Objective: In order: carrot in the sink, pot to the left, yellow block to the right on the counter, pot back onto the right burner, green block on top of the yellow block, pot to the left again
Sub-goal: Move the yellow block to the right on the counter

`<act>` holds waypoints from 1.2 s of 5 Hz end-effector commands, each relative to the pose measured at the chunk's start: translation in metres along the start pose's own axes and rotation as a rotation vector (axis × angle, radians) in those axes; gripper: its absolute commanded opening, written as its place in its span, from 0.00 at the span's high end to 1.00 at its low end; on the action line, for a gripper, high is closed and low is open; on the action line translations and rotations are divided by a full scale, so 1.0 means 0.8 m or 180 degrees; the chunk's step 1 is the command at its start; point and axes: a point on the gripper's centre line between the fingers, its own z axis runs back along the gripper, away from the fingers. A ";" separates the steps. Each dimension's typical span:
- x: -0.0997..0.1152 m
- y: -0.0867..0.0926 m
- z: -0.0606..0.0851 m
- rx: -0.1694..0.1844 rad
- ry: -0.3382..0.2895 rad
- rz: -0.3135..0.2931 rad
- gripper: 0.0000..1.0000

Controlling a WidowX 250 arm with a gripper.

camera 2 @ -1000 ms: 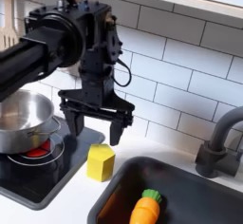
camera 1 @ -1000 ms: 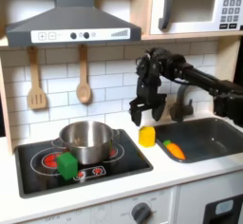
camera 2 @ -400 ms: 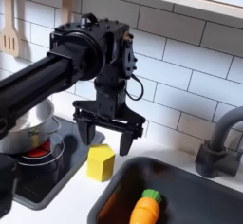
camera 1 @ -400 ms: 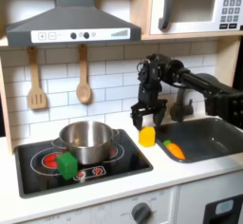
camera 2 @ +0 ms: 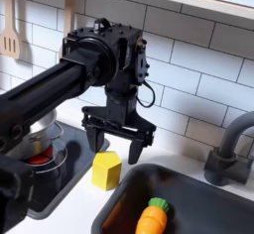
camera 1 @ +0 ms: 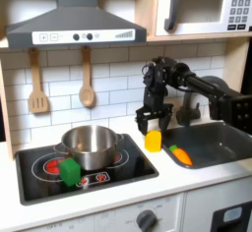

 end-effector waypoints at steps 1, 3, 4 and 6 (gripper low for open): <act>-0.006 0.007 0.005 0.0025 0.0003 -0.0022 0.00; -0.028 0.006 -0.002 0.0022 0.0092 -0.0085 0.00; -0.035 0.005 0.006 0.0020 0.0053 -0.0126 0.00; -0.035 0.011 0.000 0.0031 0.0073 -0.0095 0.00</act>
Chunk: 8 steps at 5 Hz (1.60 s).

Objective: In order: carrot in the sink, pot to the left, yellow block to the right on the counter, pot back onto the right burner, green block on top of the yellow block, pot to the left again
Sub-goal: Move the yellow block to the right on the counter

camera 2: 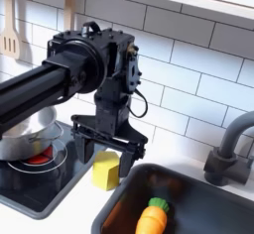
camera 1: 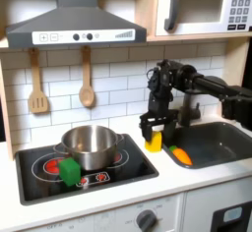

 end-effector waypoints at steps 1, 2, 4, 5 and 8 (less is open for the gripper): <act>0.006 0.005 -0.003 -0.0003 -0.0005 0.0039 0.00; 0.005 0.006 -0.002 0.0000 -0.0009 0.0043 0.00; 0.006 0.000 -0.004 0.0004 -0.0004 0.0018 0.00; 0.006 0.001 -0.010 0.0009 0.0022 0.0034 0.00; 0.013 -0.014 -0.022 -0.0014 0.0052 0.0021 0.00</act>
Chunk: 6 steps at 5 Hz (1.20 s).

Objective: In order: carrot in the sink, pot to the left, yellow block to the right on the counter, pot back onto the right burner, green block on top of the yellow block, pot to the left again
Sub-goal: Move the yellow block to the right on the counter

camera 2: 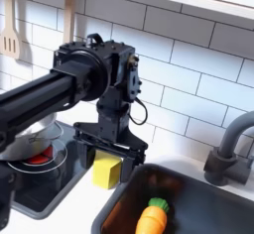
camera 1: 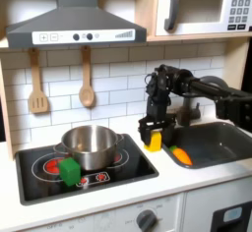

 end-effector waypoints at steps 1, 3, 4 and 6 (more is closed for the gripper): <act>0.008 -0.003 -0.002 0.0004 -0.0019 0.0041 0.00; 0.013 -0.001 -0.003 0.0048 -0.0003 0.0076 0.00; 0.011 0.003 -0.001 0.0056 -0.0061 0.0088 1.00; 0.013 0.001 0.000 0.0062 -0.0065 0.0070 1.00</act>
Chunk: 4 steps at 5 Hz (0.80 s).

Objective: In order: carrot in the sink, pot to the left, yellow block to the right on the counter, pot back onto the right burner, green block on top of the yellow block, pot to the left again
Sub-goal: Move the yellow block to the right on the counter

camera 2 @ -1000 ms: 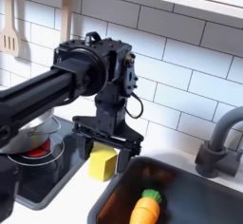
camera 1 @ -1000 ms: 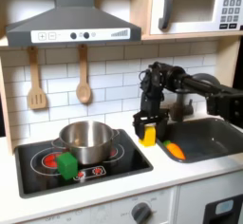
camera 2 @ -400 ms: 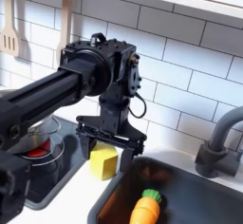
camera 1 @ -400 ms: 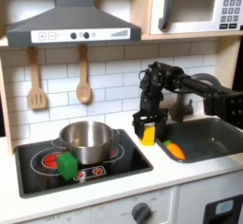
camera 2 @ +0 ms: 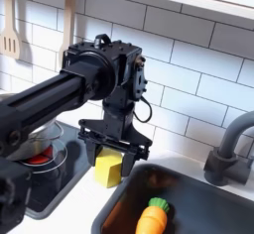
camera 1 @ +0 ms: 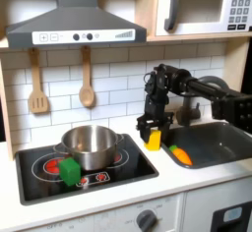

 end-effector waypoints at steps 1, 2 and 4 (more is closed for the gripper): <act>-0.006 0.005 0.008 -0.0030 -0.0024 0.0009 1.00; -0.016 0.016 0.016 -0.0046 0.0007 -0.0018 1.00; -0.046 0.050 0.049 -0.0073 -0.0053 0.0092 1.00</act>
